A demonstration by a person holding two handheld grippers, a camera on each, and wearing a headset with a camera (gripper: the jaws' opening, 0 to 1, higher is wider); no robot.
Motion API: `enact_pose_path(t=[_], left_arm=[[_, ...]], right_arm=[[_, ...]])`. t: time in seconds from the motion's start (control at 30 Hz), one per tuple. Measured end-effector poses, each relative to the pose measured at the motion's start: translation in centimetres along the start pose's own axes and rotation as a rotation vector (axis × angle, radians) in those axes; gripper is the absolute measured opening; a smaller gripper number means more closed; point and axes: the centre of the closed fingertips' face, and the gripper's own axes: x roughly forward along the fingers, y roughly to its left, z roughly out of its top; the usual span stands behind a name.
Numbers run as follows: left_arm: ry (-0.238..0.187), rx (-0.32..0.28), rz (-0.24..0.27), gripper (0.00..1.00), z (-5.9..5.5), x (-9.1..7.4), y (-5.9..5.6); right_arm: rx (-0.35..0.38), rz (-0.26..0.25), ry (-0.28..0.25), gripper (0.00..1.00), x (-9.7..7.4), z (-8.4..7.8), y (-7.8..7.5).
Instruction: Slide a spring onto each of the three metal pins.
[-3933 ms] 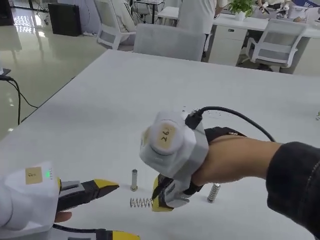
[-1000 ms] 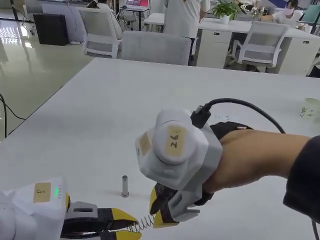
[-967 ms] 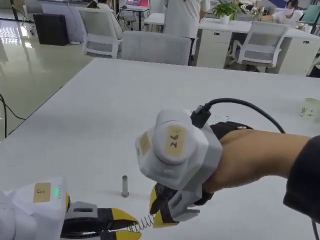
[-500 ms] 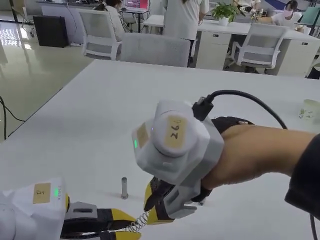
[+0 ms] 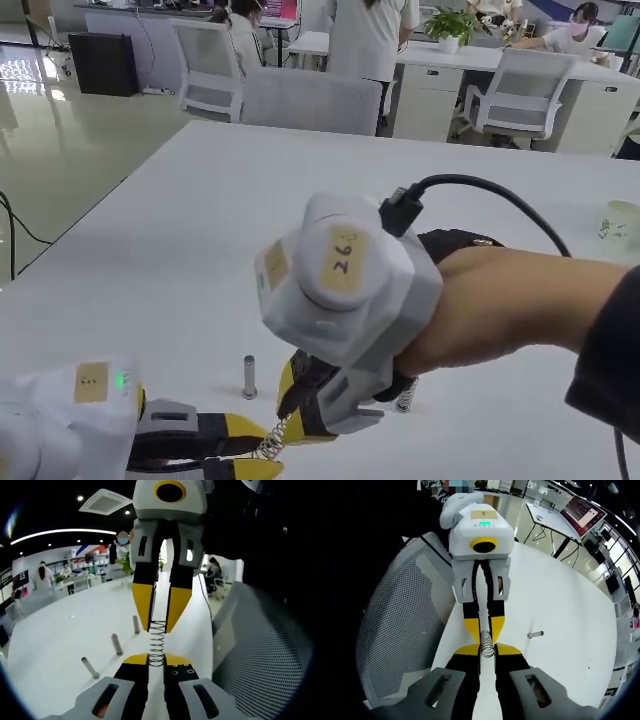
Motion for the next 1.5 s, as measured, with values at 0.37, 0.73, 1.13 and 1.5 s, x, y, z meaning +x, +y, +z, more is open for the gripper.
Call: enact_pose_path(t=[0.37, 0.73, 1.13, 1.5], left_arm=[[0.015, 0.036, -0.03, 0.02, 0.1, 0.9, 0.1], [-0.011, 0.016, -0.053, 0.02, 0.0, 1.9, 0.0], [-0.054, -0.014, -0.048, 0.02, 0.4, 1.9, 0.1], [-0.085, -0.021, -0.047, 0.02, 1.2, 1.7, 0.3]], right_arm=[[0.013, -0.009, 0.0, 0.07, -0.1, -0.2, -0.2], [0.037, -0.013, 0.018, 0.07, 0.0, -0.8, -0.4], [0.095, 0.002, 0.014, 0.12, 0.5, -1.4, -0.6], [0.12, 0.008, 0.006, 0.1, 0.9, -1.7, -0.8]])
